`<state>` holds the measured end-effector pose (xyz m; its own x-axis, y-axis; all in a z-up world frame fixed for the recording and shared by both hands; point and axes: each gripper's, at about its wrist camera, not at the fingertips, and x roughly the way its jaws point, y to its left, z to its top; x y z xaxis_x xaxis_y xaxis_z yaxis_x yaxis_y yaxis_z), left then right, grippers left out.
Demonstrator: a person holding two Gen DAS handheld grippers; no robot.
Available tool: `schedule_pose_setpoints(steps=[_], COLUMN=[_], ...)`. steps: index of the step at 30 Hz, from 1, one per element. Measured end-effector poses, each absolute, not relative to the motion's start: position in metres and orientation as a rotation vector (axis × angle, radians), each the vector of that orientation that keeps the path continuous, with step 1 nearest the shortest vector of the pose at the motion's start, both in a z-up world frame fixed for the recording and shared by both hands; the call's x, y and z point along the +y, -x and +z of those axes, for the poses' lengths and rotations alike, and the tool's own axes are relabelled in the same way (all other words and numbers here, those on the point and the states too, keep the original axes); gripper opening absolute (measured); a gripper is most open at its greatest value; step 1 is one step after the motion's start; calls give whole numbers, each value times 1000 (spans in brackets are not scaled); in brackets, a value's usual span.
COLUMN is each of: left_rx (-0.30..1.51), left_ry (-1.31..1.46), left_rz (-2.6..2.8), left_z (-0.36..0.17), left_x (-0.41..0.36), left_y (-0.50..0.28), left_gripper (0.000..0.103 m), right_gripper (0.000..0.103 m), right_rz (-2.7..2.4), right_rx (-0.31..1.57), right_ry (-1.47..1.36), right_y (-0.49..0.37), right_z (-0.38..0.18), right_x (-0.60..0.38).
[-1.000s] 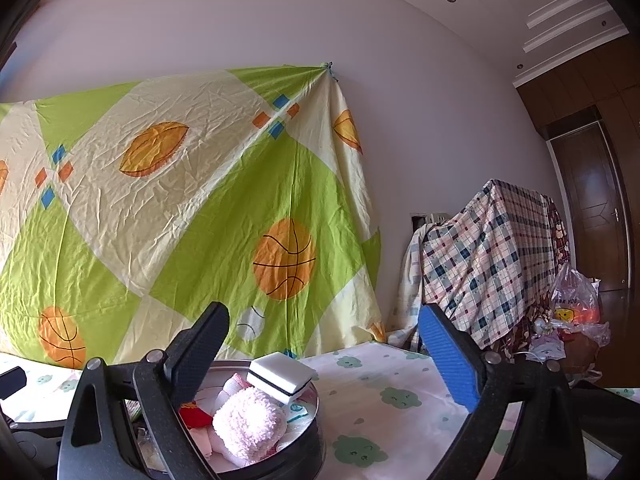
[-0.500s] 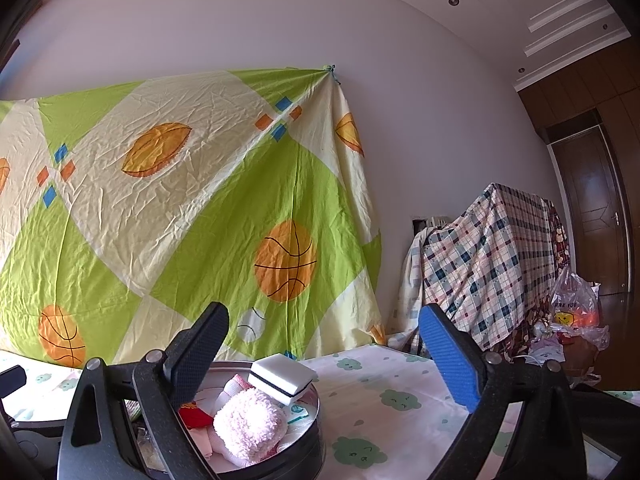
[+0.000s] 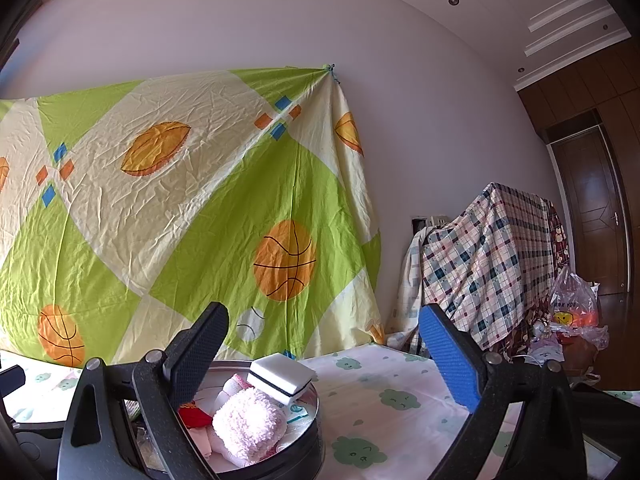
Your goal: Organize soft objects
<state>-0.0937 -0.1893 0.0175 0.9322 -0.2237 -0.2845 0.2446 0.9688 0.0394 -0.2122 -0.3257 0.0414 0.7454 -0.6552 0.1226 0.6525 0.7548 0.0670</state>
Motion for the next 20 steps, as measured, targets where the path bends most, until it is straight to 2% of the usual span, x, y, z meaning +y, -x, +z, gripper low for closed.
schedule_pose_setpoints(steps=[20], left_rx=[317], left_ry=[-38], left_rz=[-230], left_z=[15], left_x=[-183], left_y=[86], left_gripper=[103], right_gripper=[98], right_rz=[-759], right_rx=[-115], right_ry=[-47], right_y=[211], right_z=[39], right_x=[-335])
